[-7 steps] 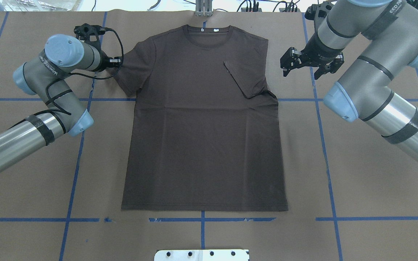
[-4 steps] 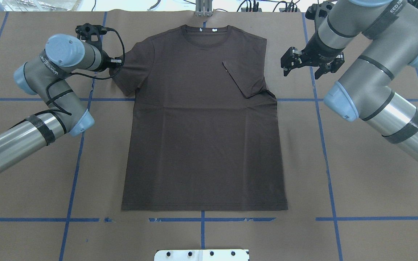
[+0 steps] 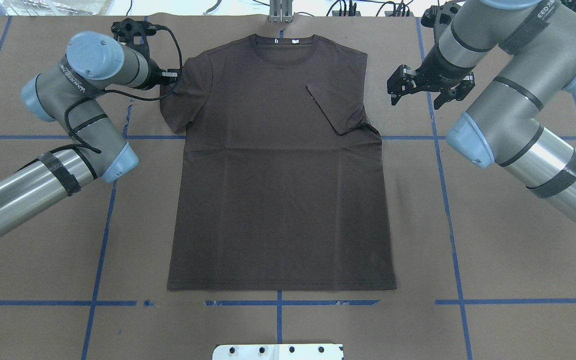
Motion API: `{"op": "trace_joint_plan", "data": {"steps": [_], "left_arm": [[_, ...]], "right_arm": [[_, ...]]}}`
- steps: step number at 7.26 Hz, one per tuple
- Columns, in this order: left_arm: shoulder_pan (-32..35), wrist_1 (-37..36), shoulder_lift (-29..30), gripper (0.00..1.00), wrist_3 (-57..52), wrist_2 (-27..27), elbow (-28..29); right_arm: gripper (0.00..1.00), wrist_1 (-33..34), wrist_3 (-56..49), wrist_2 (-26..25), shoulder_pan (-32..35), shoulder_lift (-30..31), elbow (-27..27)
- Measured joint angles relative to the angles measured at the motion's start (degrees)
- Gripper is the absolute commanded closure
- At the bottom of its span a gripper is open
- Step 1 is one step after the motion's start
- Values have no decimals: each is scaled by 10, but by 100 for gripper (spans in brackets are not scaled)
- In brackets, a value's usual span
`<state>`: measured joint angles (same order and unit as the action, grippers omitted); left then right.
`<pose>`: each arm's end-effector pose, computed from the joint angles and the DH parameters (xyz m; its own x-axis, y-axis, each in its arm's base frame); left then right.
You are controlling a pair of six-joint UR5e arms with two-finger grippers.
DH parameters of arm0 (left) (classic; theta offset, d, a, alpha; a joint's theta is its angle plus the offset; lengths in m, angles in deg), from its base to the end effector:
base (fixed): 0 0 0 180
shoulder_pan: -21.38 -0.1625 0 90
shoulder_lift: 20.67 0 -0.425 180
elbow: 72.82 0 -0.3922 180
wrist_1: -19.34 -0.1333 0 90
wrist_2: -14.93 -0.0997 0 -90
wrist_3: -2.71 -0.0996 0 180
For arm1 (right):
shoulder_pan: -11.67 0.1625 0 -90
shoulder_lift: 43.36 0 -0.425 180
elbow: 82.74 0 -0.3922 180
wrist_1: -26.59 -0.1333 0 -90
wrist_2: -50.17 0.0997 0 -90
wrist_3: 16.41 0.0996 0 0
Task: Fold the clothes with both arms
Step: 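Fold the held sleeve inward over the shirt body with the left gripper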
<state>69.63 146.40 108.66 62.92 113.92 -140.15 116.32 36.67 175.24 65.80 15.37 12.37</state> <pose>0.4338 -0.6629 0.3566 0.6664 -0.0097 -0.7455 0.3710 0.8717 0.3203 -0.3280 -0.5835 0.2990 0.6535 0.0647 0.7541 -0.0872 0.9961 -0.0100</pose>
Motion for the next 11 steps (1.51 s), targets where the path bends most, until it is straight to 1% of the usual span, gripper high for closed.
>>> {"op": "trace_joint_plan", "data": {"steps": [1,2,3,5,7,8,10,11], "left_arm": [[-1,-55,20,100,12,0,-23],[-9,-92,44,100,40,0,-32],[-27,-106,69,100,74,0,-25],[-70,-104,138,100,139,-5,40],[-86,-78,162,100,158,-7,85],[-87,-62,165,1,160,-7,98],[-87,-47,166,0,155,-6,105],[-87,-39,165,0,150,-4,97]], "right_arm": [[0,0,0,0,0,1,1],[0,-1,1,0,0,1,1],[0,-1,2,-1,0,2,1],[0,-1,6,-4,-1,3,2],[0,-1,7,-5,-2,3,0],[0,-1,8,-6,-2,3,0],[0,-1,8,-5,-3,2,0],[0,-1,8,-5,-3,3,1]]}}
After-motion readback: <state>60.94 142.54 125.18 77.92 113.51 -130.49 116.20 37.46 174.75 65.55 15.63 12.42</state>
